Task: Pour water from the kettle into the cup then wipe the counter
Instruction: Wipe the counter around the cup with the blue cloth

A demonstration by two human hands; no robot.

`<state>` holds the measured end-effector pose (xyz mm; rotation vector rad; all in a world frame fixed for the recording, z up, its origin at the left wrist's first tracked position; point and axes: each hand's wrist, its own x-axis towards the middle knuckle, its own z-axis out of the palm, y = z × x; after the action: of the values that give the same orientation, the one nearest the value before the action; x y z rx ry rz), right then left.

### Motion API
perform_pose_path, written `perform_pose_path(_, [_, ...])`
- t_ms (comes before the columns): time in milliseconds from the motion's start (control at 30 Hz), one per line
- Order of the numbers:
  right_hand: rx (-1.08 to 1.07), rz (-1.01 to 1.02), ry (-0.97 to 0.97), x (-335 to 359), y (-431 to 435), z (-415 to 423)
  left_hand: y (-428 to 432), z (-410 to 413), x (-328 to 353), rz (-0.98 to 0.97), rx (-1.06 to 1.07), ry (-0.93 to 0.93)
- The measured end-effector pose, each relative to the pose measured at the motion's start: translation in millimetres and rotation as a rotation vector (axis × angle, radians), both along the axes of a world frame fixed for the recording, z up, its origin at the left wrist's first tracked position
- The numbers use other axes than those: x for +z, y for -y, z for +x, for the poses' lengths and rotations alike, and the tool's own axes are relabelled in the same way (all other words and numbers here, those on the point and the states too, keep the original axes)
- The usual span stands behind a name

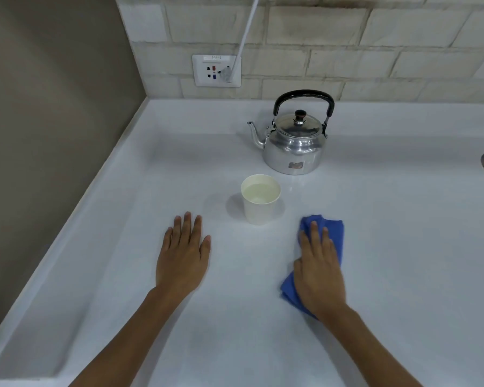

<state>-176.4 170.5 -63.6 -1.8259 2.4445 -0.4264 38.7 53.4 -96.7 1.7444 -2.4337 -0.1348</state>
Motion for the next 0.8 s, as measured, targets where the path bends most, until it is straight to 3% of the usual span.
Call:
perform_pose_path(100, [0.123, -0.075, -0.038, -5.1, -9.3, 36.5, -1.2, 1.9, -1.0, -0.012, -0.009, -0.004])
perform_pose_path(200, [0.258, -0.069, 0.056, -2.6, -23.1, 19.8, -0.3, 3.1, -0.8, -0.013, -0.015, -0.032])
perform_pose_path(367, [0.217, -0.050, 0.115, -2.6, 10.4, -65.5, -0.8, 1.7, -0.6, -0.006, -0.003, -0.028])
perform_pose_path(500, [0.132, -0.031, 0.063, -2.0, 55.0, -65.5, -1.6, 0.7, 0.8, -0.010, 0.001, -0.020])
perform_pose_path(600, [0.222, -0.061, 0.025, -10.3, 49.0, -48.0, -2.6, 1.5, 0.8, -0.008, 0.003, -0.022])
perform_pose_path(800, [0.394, -0.016, 0.129, -14.1, 13.0, -80.9, -3.0, 0.9, 1.9, -0.026, 0.000, -0.039])
